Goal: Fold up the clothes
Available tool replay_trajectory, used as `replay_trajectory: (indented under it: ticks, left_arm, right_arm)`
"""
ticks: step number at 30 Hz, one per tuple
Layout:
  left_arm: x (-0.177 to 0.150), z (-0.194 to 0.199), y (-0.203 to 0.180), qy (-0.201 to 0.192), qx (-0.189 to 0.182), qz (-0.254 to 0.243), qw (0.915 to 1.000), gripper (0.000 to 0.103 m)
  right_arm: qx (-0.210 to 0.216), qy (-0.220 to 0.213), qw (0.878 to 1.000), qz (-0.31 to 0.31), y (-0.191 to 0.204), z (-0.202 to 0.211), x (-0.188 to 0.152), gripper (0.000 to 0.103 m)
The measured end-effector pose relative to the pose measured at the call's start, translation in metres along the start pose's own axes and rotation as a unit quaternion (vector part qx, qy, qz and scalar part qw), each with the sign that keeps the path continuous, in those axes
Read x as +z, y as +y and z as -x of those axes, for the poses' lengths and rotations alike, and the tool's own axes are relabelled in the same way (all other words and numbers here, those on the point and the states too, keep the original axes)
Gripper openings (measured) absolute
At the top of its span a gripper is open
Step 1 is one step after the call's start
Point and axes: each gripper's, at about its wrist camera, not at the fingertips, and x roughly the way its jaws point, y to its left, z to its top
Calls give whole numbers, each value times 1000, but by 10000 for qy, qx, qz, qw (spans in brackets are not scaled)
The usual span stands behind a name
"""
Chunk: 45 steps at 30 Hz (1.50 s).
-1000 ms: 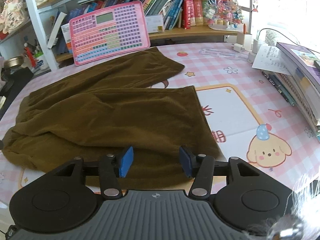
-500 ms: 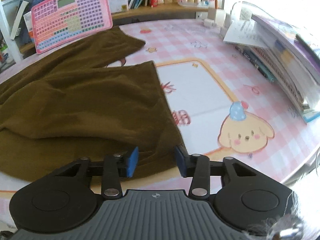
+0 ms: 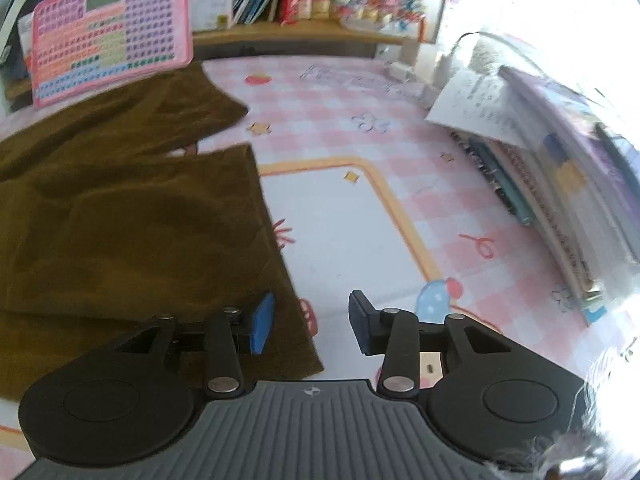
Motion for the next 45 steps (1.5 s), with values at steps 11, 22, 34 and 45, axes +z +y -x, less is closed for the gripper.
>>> replay_trajectory:
  ticks: [11, 22, 34, 45]
  left_arm:
    - [2, -3, -14, -12, -135, -97, 9999, 83]
    - [-2, 7, -12, -85, -129, -48, 9999, 83]
    - [-4, 14, -15, -158, -275, -126, 9994, 84]
    - [11, 22, -13, -153, -446, -728, 9962, 94]
  right_arm:
    - [768, -125, 9970, 10, 25, 36, -11, 38]
    - [1223, -66, 9923, 165, 54, 60, -21, 40]
    - [1441, -218, 9890, 263, 70, 82, -28, 41]
    - [1667, -309, 9830, 706, 71, 98, -4, 52]
